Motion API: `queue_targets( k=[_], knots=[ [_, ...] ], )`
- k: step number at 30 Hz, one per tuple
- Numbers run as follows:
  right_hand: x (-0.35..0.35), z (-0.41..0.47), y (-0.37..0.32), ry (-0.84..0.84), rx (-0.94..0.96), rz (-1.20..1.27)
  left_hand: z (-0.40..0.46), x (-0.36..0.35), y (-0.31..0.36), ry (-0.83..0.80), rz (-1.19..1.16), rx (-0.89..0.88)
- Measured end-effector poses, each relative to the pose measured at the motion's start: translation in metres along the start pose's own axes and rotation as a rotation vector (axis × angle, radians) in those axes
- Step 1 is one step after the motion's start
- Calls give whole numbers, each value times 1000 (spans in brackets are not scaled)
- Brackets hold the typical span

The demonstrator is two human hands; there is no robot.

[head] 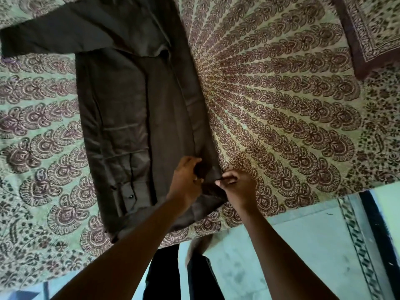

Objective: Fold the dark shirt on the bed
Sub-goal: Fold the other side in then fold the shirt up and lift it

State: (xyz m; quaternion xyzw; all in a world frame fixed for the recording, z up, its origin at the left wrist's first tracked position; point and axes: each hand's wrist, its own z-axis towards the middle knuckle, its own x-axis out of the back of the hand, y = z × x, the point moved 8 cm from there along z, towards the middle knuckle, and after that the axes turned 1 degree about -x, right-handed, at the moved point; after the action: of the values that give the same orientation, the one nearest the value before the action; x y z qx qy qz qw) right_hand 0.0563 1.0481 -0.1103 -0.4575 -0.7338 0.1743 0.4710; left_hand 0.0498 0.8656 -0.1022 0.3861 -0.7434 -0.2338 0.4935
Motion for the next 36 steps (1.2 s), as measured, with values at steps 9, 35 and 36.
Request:
queue_targets(
  k=[9,35,36],
  knots=[
    [-9,-4,5,55,71,-85,-9,-2,1,-14,150,4],
    [-12,84,-117,116,601,-439,6,0,3,-83,580,-472],
    [-18,97,-126,99,644,-484,17,14,11,13,523,-474]
  ],
)
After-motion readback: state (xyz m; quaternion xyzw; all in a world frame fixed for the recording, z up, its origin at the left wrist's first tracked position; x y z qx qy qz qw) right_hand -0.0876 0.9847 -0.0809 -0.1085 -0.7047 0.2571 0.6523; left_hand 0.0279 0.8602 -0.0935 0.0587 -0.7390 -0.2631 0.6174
